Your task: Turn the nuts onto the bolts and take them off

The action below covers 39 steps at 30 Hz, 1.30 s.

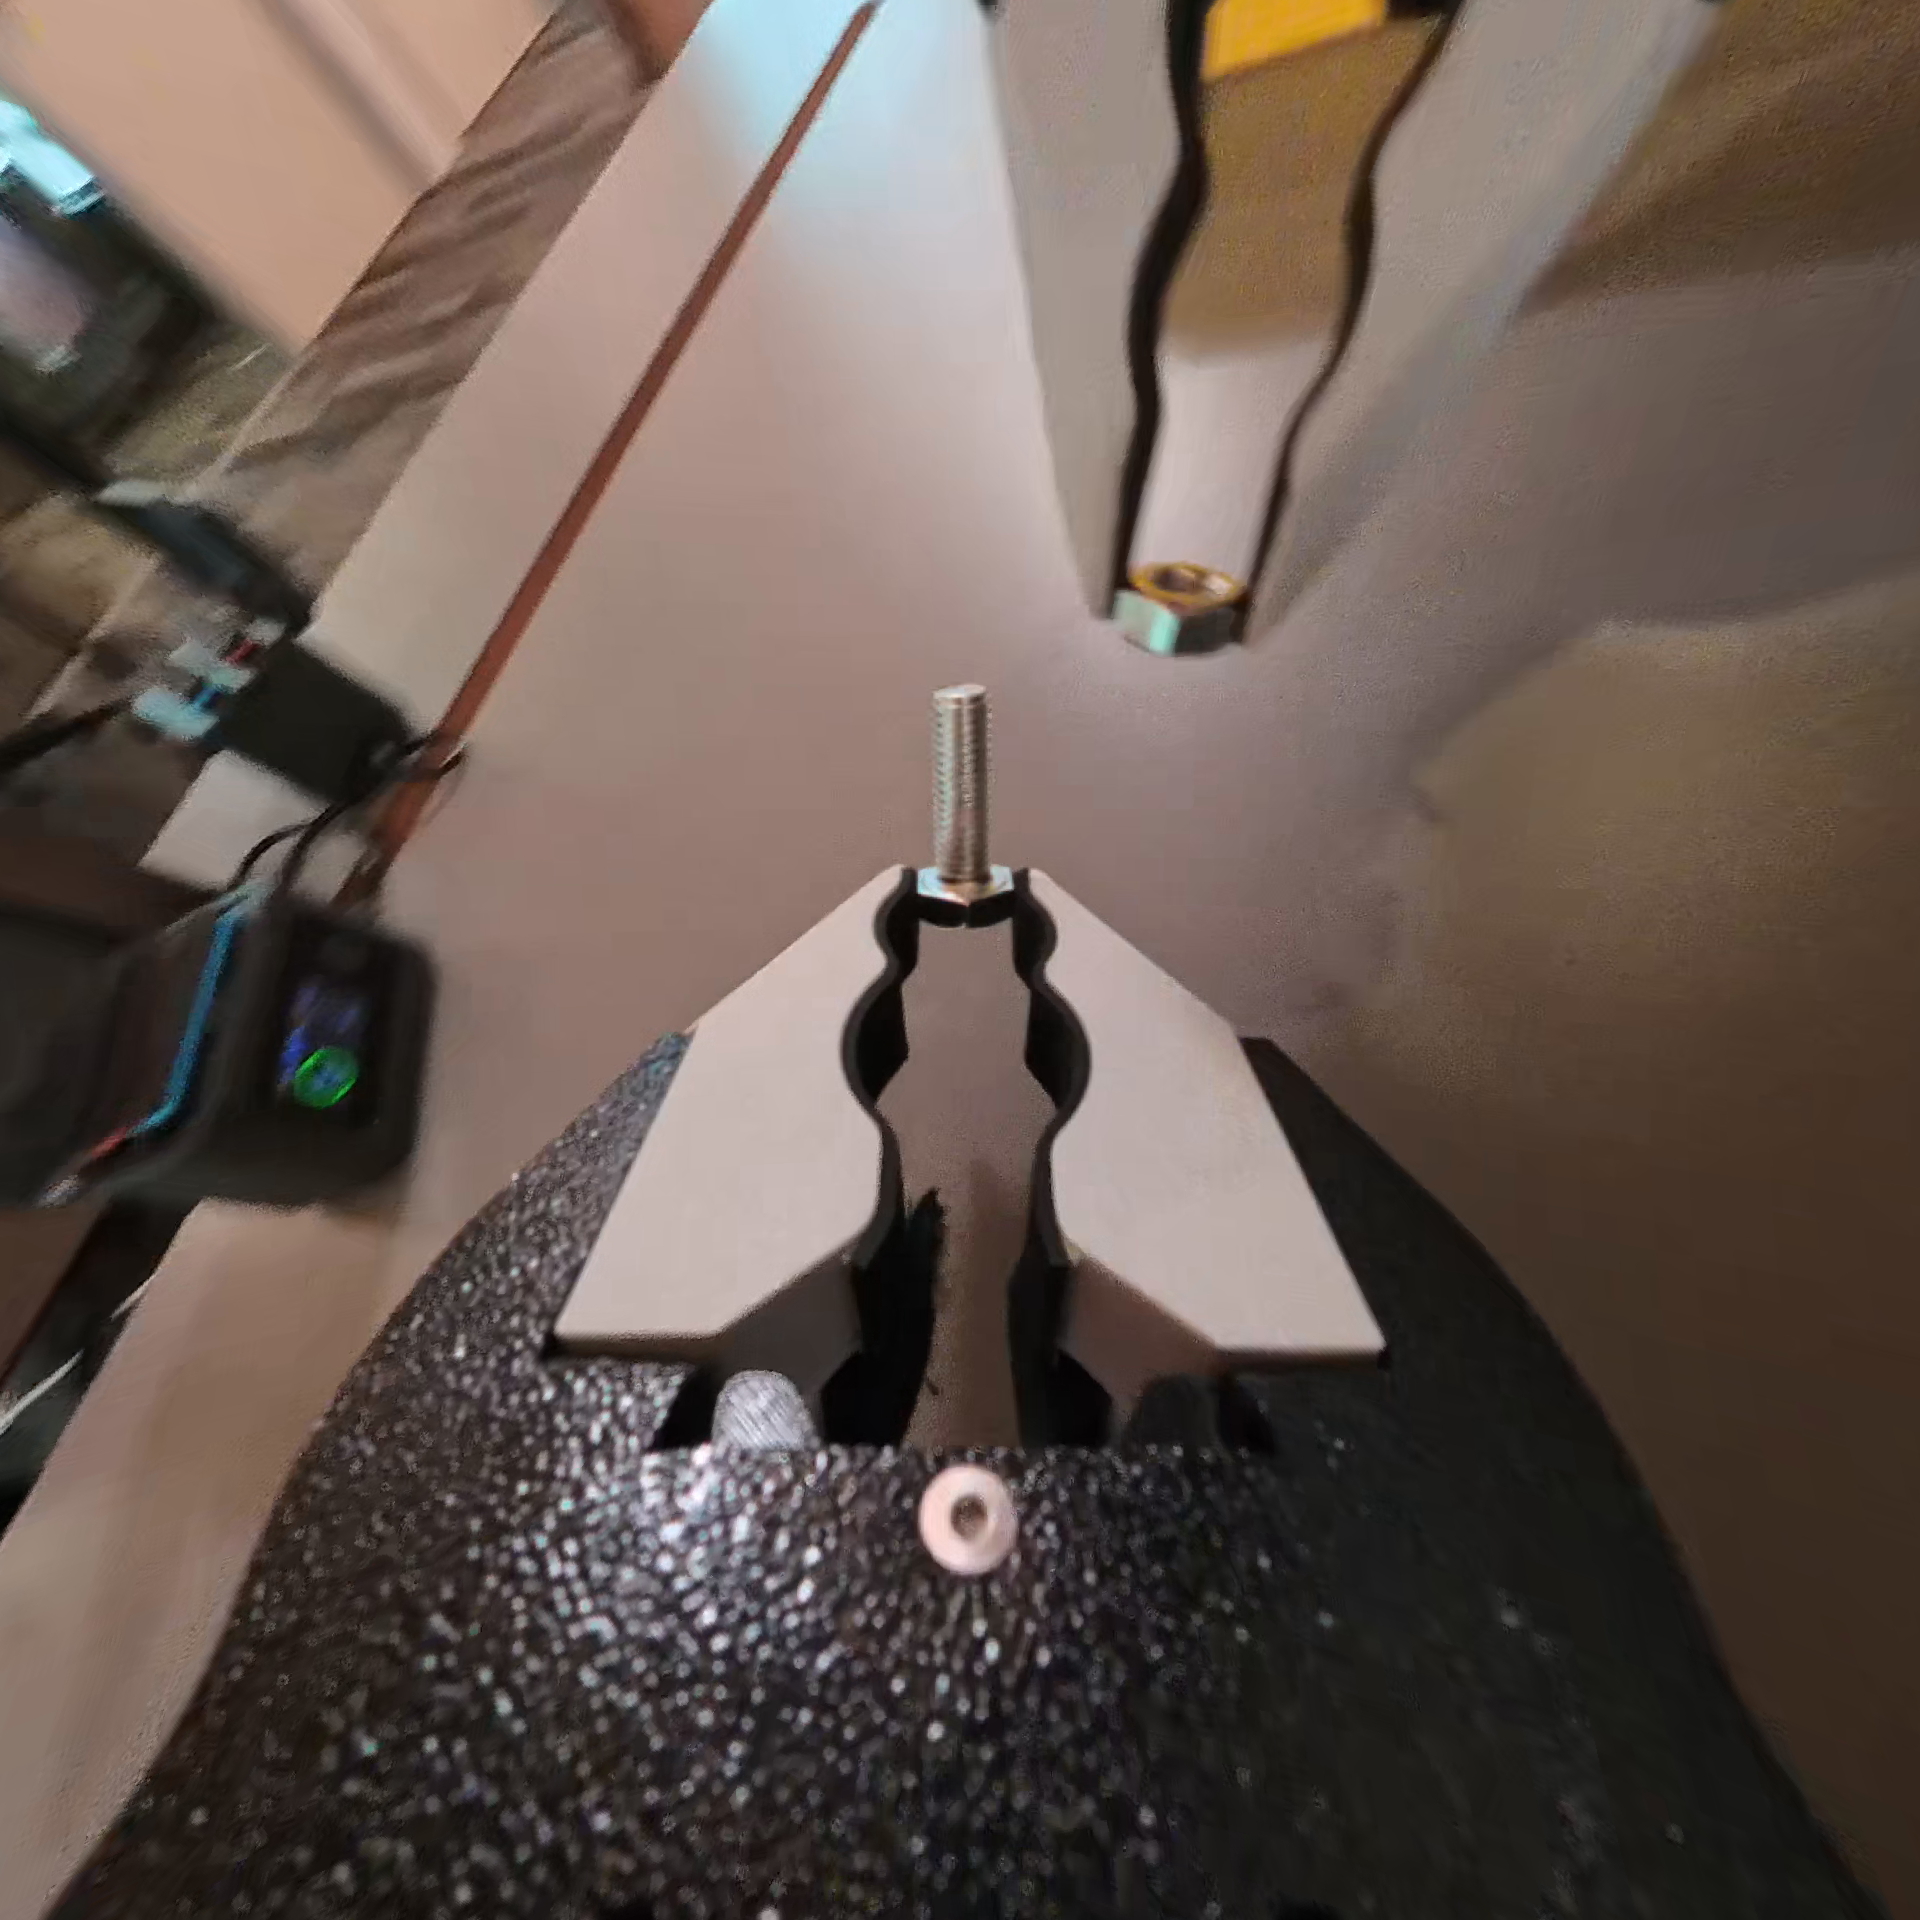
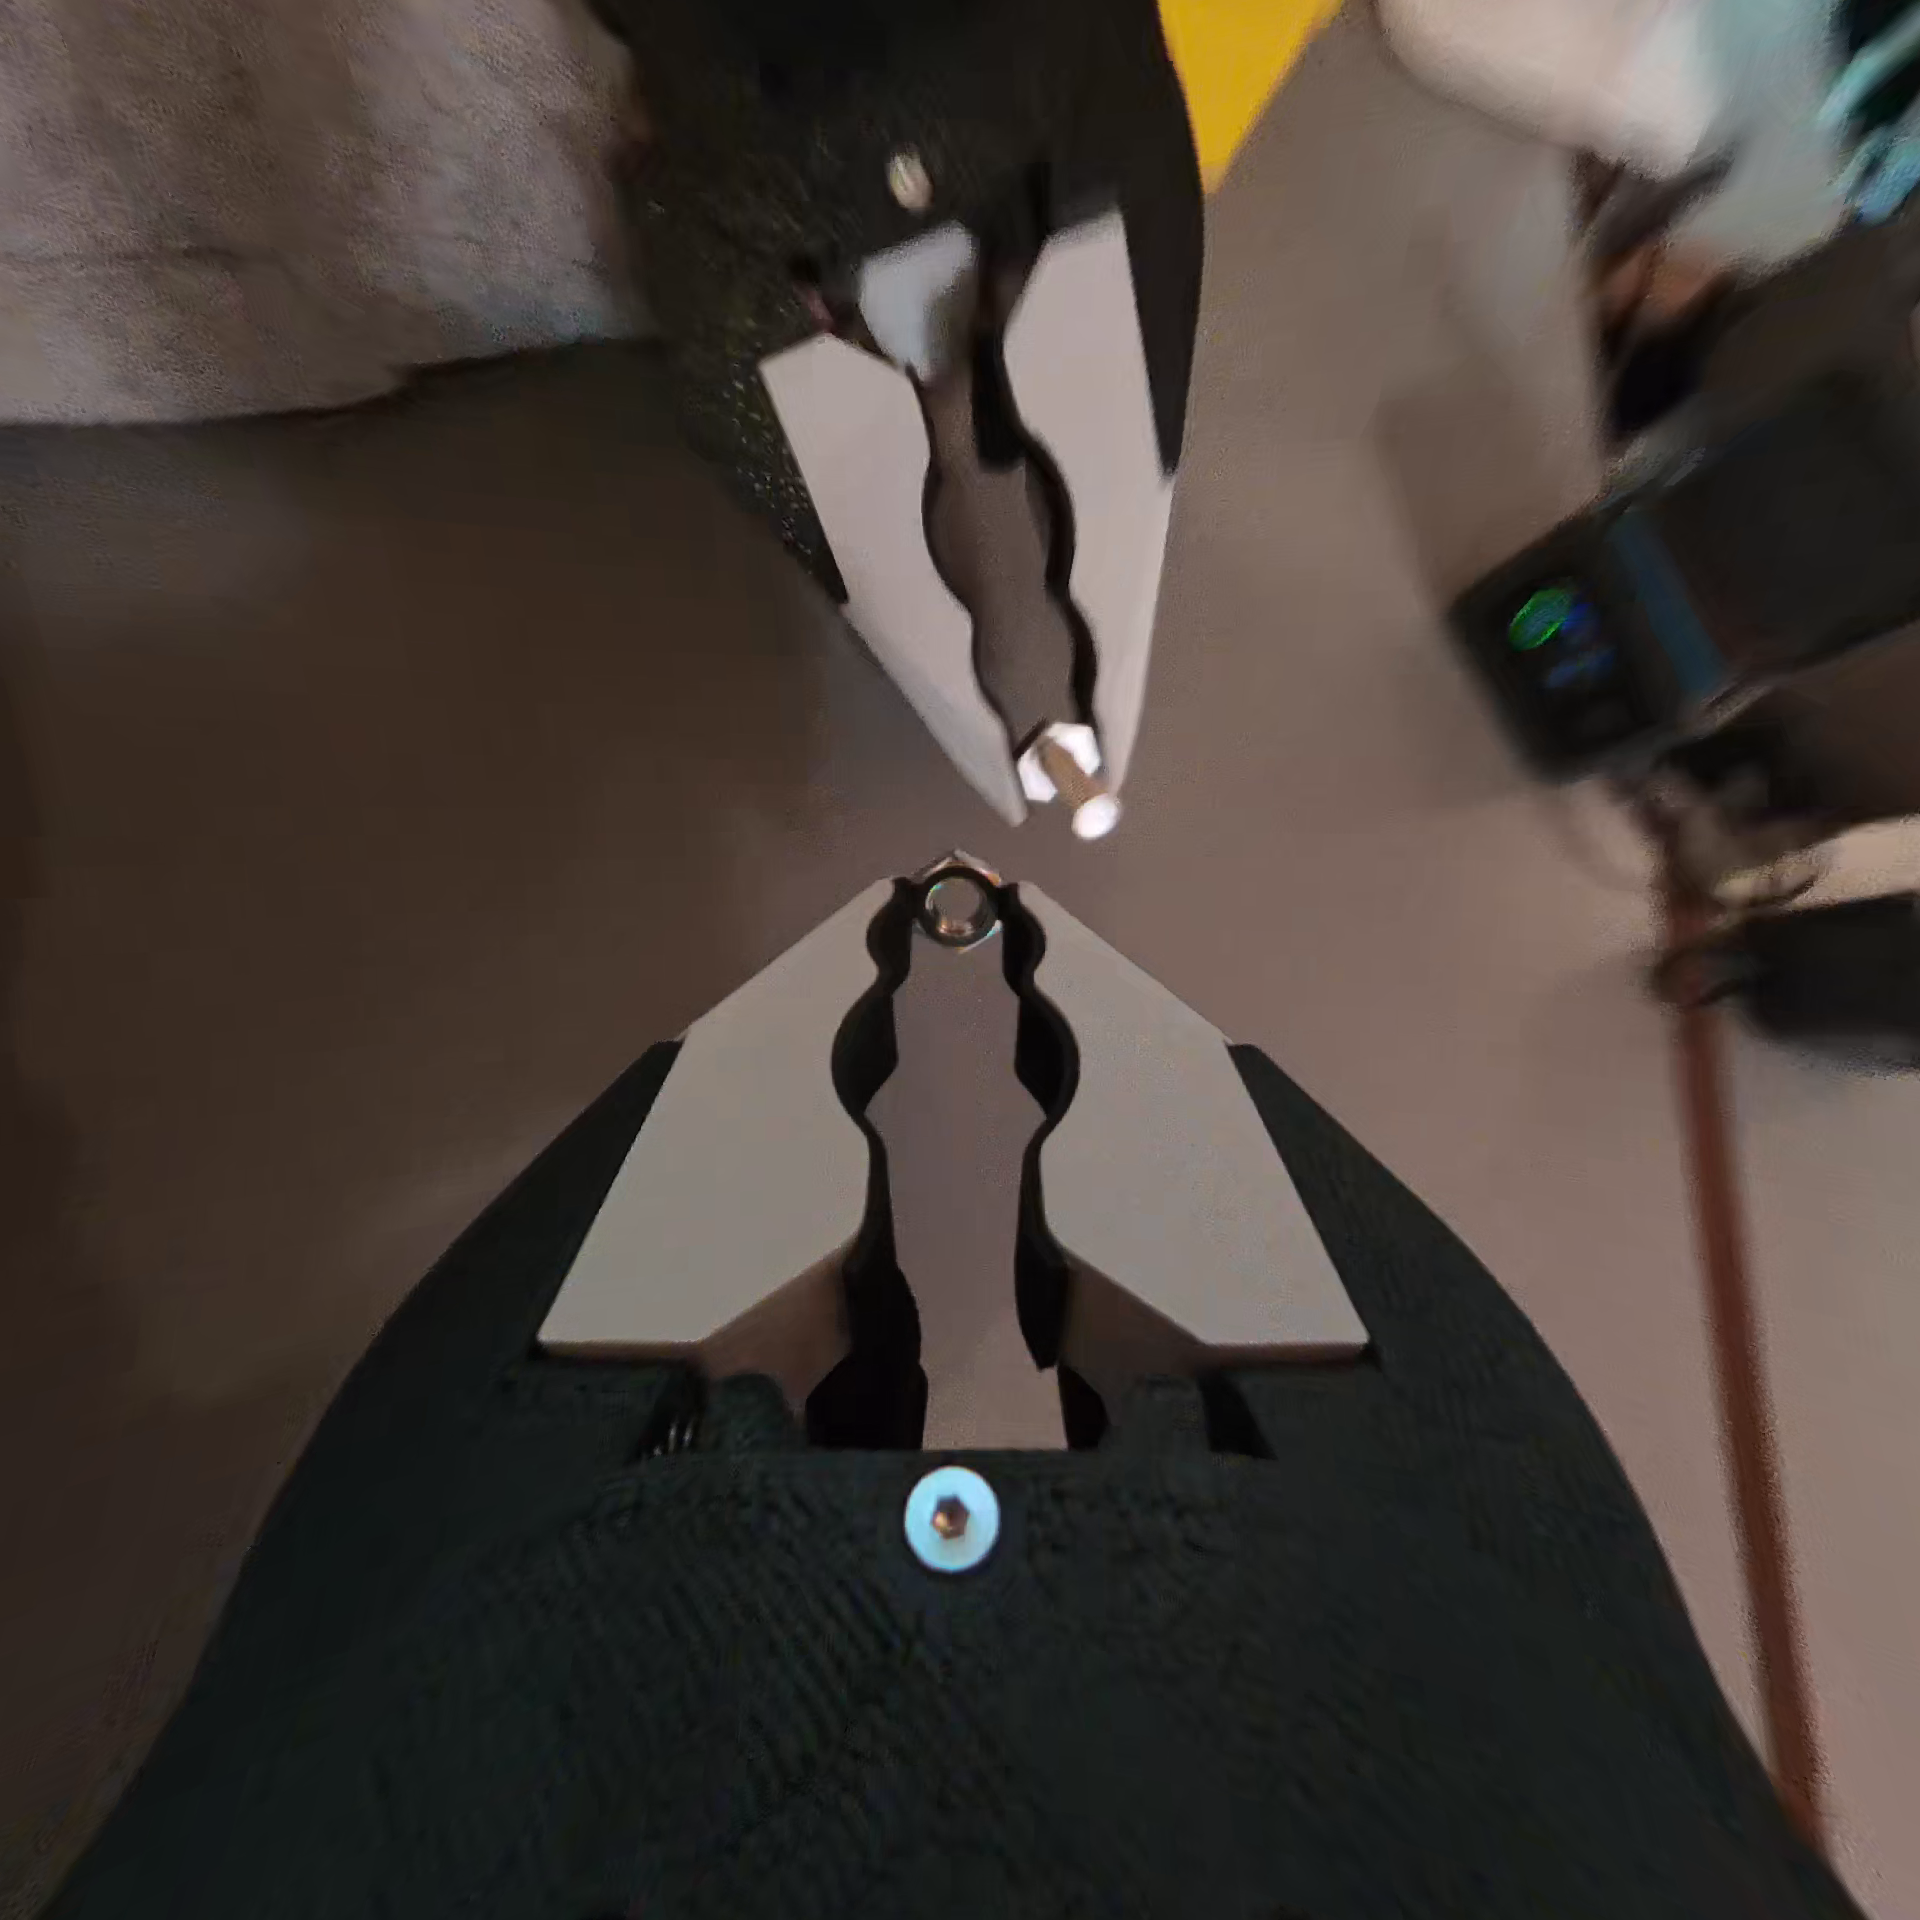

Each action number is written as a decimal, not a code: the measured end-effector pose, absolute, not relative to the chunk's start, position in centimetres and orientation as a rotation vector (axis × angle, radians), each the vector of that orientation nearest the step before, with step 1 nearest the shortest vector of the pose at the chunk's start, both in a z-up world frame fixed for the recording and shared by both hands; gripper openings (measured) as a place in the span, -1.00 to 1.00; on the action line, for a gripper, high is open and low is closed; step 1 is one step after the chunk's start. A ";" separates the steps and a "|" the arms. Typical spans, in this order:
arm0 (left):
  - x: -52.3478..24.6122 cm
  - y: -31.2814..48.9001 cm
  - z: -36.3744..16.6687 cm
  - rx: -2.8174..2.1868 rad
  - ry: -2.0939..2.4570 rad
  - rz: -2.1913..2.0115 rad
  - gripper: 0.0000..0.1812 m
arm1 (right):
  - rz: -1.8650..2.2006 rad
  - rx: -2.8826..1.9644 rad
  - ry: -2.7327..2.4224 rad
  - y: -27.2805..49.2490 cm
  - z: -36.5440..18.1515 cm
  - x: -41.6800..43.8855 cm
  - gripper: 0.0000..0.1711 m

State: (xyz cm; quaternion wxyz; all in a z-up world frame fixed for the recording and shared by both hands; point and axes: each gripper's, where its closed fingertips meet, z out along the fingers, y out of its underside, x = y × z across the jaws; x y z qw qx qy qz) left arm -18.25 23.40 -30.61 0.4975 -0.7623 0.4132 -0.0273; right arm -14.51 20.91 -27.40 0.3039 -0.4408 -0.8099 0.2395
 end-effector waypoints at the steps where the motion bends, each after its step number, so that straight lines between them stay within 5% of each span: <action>1: -17.2 22.8 -30.6 -1.834 1.042 -0.142 -0.82 | 0.630 -1.078 -2.116 20.8 -26.8 -13.8 -0.82; 39: -11.2 18.6 -33.5 -1.937 1.307 -0.628 -0.82 | 0.974 -0.814 -2.232 18.7 -29.9 -10.7 -0.81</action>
